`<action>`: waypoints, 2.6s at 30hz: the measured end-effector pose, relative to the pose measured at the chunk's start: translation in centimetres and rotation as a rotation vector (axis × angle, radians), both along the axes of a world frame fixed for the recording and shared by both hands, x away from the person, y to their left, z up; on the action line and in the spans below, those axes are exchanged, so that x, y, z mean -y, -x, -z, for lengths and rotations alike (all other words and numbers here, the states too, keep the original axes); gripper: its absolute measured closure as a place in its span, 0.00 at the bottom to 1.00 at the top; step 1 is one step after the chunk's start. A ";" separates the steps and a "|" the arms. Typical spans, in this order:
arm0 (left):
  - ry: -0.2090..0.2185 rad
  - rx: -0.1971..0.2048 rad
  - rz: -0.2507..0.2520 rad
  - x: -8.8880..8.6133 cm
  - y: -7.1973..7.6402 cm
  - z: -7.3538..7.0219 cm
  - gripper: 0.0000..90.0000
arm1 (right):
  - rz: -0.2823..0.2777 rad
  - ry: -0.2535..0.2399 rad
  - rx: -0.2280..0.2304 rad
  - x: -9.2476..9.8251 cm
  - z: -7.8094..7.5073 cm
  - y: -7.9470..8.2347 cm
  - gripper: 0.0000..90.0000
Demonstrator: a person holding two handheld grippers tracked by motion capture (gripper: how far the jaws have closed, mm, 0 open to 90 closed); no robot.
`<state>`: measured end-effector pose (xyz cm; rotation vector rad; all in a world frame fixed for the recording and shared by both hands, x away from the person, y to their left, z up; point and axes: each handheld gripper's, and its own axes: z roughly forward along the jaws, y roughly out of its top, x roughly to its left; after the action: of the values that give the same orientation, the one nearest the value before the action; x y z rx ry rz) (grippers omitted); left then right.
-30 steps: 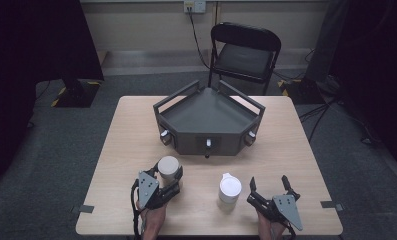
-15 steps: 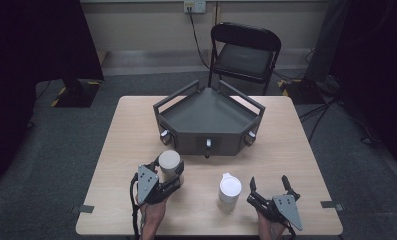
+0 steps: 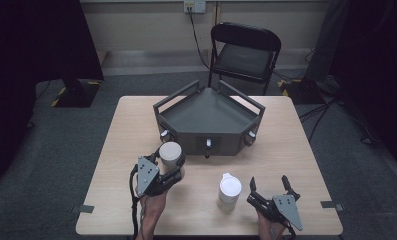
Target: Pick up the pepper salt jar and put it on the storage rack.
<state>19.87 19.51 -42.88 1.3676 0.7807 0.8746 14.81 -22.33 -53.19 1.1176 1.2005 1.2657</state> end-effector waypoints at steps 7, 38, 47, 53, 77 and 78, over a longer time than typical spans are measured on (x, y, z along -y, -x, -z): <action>-0.014 0.004 0.006 0.3 -0.7 -0.7 0.38 | 0.000 0.000 0.000 0.0 0.0 0.0 0.00; -0.021 0.046 0.036 1.5 -5.6 -6.8 0.38 | -0.001 0.000 0.000 0.0 0.0 0.0 0.00; -0.015 0.035 0.019 2.3 -7.3 -8.2 0.38 | -0.001 0.000 0.000 0.0 0.0 0.0 0.00; -0.023 0.021 -0.019 3.3 -9.2 -8.8 0.38 | -0.004 0.000 0.000 0.1 0.0 0.0 0.00; -0.028 -0.103 -0.093 6.1 -15.1 -8.6 0.38 | -0.008 0.001 0.000 0.1 0.0 0.0 0.00; -0.028 -0.103 -0.093 6.1 -15.1 -8.6 0.38 | -0.008 0.000 0.001 0.1 0.0 0.0 0.00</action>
<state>34.94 13.36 -34.26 1.4189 0.9202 0.8966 14.80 -22.47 -53.20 1.1131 1.2059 1.2718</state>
